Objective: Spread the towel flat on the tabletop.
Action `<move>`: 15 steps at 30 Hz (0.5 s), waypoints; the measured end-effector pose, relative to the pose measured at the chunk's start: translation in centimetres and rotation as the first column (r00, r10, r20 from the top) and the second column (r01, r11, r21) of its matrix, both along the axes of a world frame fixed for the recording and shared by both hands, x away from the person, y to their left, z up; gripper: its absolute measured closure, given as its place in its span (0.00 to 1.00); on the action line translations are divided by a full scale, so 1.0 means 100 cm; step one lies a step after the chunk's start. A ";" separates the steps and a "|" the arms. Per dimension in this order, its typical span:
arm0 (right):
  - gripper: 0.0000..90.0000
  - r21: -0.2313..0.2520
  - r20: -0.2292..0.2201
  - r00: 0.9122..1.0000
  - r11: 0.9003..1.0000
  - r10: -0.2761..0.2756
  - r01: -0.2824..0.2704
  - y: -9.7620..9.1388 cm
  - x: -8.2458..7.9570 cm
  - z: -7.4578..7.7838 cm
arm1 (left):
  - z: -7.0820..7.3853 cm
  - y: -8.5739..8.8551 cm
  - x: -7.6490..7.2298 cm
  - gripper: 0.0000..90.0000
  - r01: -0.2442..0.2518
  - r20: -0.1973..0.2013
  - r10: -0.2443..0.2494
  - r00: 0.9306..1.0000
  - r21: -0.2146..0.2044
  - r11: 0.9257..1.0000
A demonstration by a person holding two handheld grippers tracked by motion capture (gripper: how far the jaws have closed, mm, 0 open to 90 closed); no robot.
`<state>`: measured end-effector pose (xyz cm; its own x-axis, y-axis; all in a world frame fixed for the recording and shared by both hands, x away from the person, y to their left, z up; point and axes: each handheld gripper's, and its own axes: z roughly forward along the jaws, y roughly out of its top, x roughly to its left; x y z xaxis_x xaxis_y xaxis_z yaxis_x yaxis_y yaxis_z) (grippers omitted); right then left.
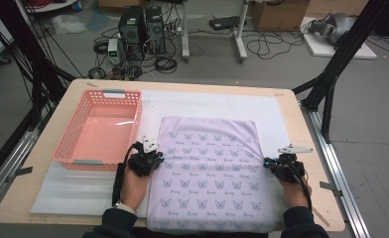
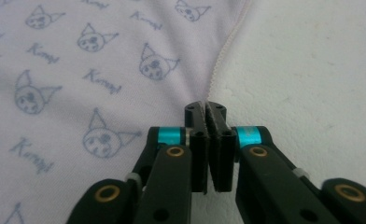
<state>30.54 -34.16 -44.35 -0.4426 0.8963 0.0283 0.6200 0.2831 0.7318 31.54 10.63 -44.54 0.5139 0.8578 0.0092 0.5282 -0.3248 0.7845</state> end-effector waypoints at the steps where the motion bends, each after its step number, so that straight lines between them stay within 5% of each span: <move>1: 0.76 -0.006 0.018 1.000 1.000 -0.001 0.001 0.000 -0.002 0.000 | 0.001 0.002 -0.001 0.74 0.004 0.016 -0.004 1.000 -0.025 1.000; 4: 0.59 0.049 0.051 0.999 0.999 -0.014 0.012 -0.007 -0.006 0.004 | 0.009 0.006 -0.008 0.50 0.051 0.075 -0.042 0.996 -0.116 0.992; 6: 0.51 0.061 0.076 0.997 0.998 -0.010 0.005 -0.011 -0.009 0.008 | 0.013 0.007 -0.012 0.39 0.105 0.105 -0.087 0.991 -0.180 0.978; 9: 0.40 0.087 0.096 0.995 0.995 0.031 -0.039 -0.013 -0.013 0.015 | 0.017 0.006 -0.015 0.21 0.131 0.125 -0.107 0.986 -0.200 0.971; 11: 0.32 0.084 0.106 0.993 0.994 0.059 -0.068 -0.012 -0.015 0.019 | 0.019 0.009 -0.017 0.21 0.157 0.145 -0.127 0.981 -0.227 0.961; 15: 0.26 0.076 0.129 0.986 0.990 0.108 -0.118 -0.006 -0.017 0.024 | 0.025 0.013 -0.015 0.21 0.179 0.178 -0.138 0.974 -0.241 0.954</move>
